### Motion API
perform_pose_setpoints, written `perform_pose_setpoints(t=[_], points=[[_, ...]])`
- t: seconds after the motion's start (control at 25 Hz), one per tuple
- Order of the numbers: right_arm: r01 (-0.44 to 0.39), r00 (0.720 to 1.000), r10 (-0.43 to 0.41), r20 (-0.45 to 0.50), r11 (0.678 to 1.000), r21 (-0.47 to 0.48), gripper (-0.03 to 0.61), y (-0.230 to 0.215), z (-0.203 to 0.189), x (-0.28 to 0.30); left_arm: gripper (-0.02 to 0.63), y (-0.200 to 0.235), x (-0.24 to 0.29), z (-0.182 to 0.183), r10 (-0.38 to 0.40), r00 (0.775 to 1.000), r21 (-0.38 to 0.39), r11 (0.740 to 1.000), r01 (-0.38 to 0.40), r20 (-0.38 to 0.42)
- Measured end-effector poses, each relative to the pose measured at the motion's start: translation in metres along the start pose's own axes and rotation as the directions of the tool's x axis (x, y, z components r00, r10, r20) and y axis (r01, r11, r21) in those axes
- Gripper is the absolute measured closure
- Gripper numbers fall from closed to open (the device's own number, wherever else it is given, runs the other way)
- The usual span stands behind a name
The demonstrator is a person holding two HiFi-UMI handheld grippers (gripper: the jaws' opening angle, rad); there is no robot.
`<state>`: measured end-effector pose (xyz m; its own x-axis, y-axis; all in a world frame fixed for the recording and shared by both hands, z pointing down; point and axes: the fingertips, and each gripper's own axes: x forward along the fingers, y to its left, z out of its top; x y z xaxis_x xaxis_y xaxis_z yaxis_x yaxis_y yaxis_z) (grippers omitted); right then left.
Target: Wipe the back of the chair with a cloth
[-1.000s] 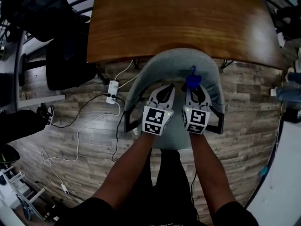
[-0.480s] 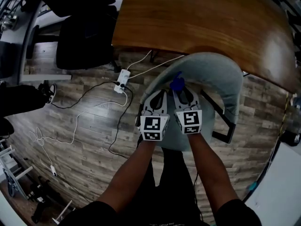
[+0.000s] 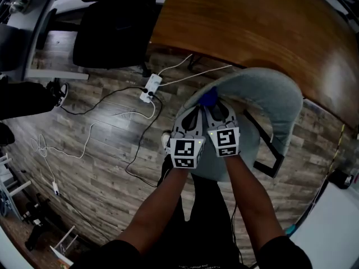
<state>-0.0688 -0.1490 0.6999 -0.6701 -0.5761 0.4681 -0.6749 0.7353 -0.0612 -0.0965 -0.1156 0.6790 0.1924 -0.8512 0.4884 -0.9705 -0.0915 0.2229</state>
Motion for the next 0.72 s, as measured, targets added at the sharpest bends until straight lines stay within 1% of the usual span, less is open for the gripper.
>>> perform_pose_setpoints(t=[0.12, 0.2, 0.36, 0.56, 0.72], points=[[0.002, 1.0, -0.002, 0.002, 1.0, -0.02, 0.454, -0.003, 0.001, 0.001, 0.611, -0.002, 0.003, 0.003, -0.011, 1.0, 0.017, 1.0, 0.011, -0.003], [0.02, 1.0, -0.02, 0.006, 1.0, -0.011, 0.454, -0.01, 0.001, 0.0, 0.611, -0.005, 0.006, 0.005, -0.023, 1.0, 0.032, 0.999, 0.024, -0.008], [0.06, 0.998, -0.06, 0.018, 0.998, 0.025, 0.454, -0.03, -0.001, -0.002, 0.611, -0.012, 0.014, 0.008, -0.037, 0.999, 0.054, 0.998, 0.038, -0.018], [0.14, 0.989, -0.143, 0.028, 0.985, 0.098, 0.454, -0.059, -0.008, -0.008, 0.611, -0.03, 0.027, 0.015, -0.088, 0.996, 0.101, 0.991, 0.09, -0.025], [0.187, 0.981, -0.192, 0.027, 0.973, 0.137, 0.454, -0.076, -0.013, -0.014, 0.611, -0.045, 0.038, 0.017, -0.127, 0.991, 0.108, 0.986, 0.13, -0.035]])
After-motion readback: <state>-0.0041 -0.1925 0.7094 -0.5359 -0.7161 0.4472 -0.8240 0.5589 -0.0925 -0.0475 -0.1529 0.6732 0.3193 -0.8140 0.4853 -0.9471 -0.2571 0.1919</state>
